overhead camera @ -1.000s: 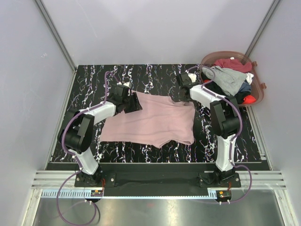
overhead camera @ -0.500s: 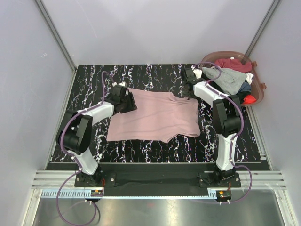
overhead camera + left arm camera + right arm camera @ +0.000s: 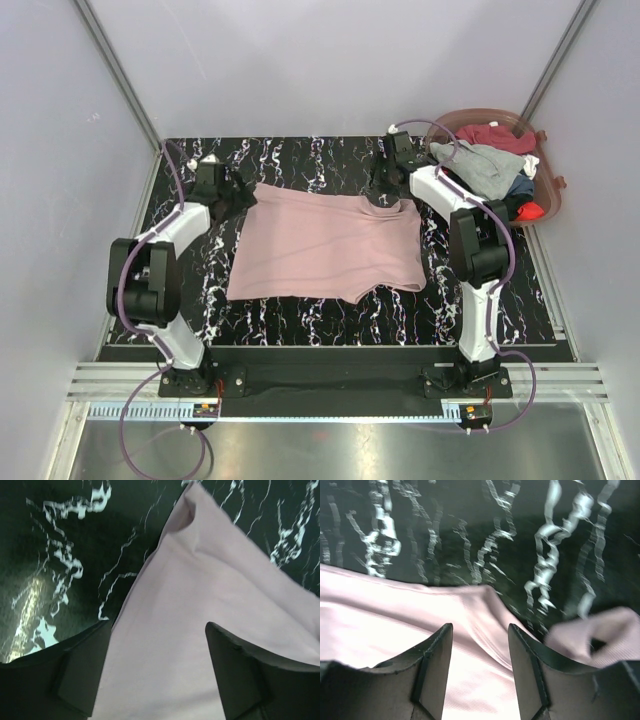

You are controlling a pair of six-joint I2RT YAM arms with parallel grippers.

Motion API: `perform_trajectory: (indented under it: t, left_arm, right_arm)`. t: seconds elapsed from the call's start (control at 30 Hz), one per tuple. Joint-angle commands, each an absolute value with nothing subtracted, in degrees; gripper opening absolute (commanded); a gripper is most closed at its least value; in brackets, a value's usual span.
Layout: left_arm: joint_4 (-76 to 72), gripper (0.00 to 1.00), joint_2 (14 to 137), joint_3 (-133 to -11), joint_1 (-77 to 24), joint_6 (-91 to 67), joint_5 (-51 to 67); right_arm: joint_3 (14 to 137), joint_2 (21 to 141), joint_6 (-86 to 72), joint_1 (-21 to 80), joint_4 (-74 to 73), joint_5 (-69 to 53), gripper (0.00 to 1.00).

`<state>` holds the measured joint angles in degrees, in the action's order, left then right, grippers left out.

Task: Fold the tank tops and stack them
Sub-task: Flatten the tank top out

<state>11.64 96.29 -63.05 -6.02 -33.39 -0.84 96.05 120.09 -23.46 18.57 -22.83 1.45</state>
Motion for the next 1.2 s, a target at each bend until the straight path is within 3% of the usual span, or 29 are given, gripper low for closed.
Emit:
perform_trajectory:
  t: [0.0, 0.47, 0.6, 0.7, 0.77, 0.9, 1.17]
  left_arm:
    - [11.77, 0.86, 99.75, -70.39, -5.71, -33.84, -0.62]
    - [16.96, 0.88, 114.51, -86.48, -4.31, -33.22, -0.35]
    - [15.65, 0.79, 117.15, -87.62, -4.22, -33.58, 1.57]
    - [15.38, 0.68, 118.91, -89.12, -4.04, -33.49, 2.28]
    - [15.29, 0.66, 120.14, -90.26, -3.96, -33.22, 2.37]
    - [15.21, 0.66, 121.20, -91.76, -3.69, -32.70, 1.58]
    - [14.06, 0.57, 123.31, -95.70, -3.16, -31.73, 3.42]
  right_arm:
    - [100.45, 124.00, -22.67, 18.37, -21.71, -5.61, 0.56]
    - [109.42, 133.15, -23.47, 18.37, -26.46, -6.33, 0.61]
    - [108.20, 133.42, -24.17, 18.37, -24.61, -7.82, 0.47]
    - [108.02, 133.07, -24.26, 18.37, -23.73, -7.04, 0.22]
    - [109.42, 133.59, -24.08, 18.46, -24.17, -6.33, 0.10]
    - [113.20, 134.82, -23.29, 18.37, -25.66, -4.31, 0.00]
    - [116.19, 134.47, -22.33, 18.46, -24.44, -3.25, 0.00]
